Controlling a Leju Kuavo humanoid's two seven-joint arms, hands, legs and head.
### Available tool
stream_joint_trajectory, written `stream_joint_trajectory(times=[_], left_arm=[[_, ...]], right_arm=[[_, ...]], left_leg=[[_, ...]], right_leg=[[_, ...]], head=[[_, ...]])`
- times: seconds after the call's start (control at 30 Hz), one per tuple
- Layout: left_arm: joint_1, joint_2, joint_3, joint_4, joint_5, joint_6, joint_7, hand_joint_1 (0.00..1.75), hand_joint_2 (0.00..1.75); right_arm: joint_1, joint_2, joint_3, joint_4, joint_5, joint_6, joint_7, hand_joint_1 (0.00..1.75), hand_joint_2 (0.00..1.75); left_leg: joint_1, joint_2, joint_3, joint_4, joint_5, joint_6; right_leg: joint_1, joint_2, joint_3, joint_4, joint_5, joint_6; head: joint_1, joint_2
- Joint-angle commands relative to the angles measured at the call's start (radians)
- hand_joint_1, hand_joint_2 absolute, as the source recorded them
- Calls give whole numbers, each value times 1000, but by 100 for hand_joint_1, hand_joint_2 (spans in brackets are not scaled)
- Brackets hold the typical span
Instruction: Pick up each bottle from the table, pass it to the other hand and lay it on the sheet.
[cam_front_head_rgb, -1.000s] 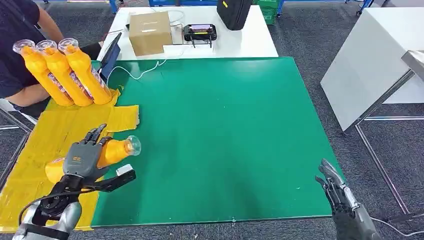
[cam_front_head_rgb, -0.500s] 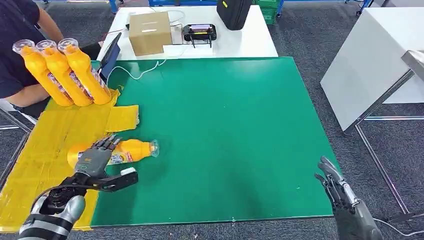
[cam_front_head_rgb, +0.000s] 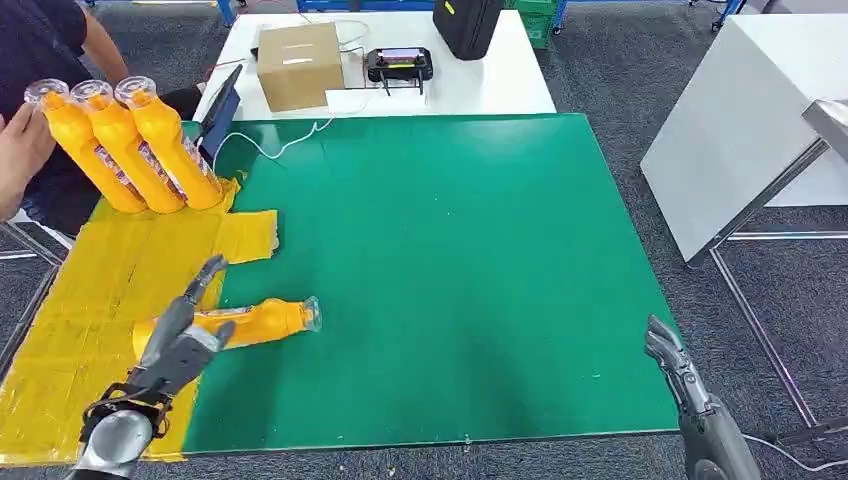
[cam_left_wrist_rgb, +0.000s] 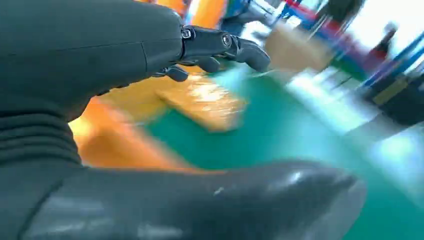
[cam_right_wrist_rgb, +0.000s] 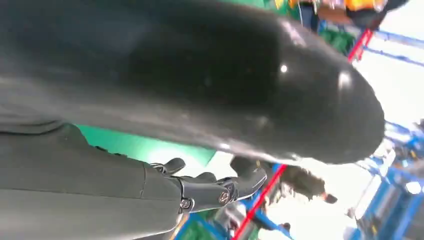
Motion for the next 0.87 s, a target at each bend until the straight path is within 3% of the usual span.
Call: stream_joint_trajectory(times=[0.03,0.2,0.27,0.33,0.37,0.5,0.77,0.87], left_arm=[[66,-123,80,-322,141,-31,-31,0,0],[88,-140,54,-412,292,-49,-2,0,0],[118,-133,24,-426,522,-132,34,0,0],[163,-134,-17,-450,585,-178,28,0,0],[209,-196,-47,-480,632,-218,38,0,0],[267,-157,-180,-492,508,-156,-48,0,0],[271,-136,-180,-504,511,-154,-75,0,0],[279,-110,-237,-468,502,-171,-63,0,0]], right_arm=[[-69,61,70,59,15,-22,11,0,0],[-93,61,139,71,82,-62,6,0,0],[-97,45,185,67,118,-147,-16,0,0],[-102,50,211,61,109,-198,-33,0,0],[-99,44,223,57,108,-237,-39,0,0],[-124,50,270,58,84,-281,-64,0,0],[-131,48,286,57,102,-314,-69,0,0],[-143,50,291,49,122,-368,-72,0,0]], left_leg=[[2,1,3,1,-2,-2],[2,1,3,0,-1,-2],[2,0,2,0,-1,-1],[2,1,4,-1,-1,-1],[1,1,3,-1,-1,-1],[1,0,4,0,-2,0],[0,-1,3,-1,-1,-1],[0,-1,3,-1,-1,0]], right_leg=[[2,7,3,-1,0,-3],[3,7,3,-1,0,-2],[2,5,2,-1,0,-1],[2,6,4,-2,0,-1],[2,5,3,-1,0,-1],[1,6,4,-2,-1,-1],[0,5,3,-1,0,-2],[0,4,3,-1,0,-2]], head=[[-1,0],[-1,0],[-1,0],[-1,0],[-1,0],[0,0],[-1,0],[0,0]])
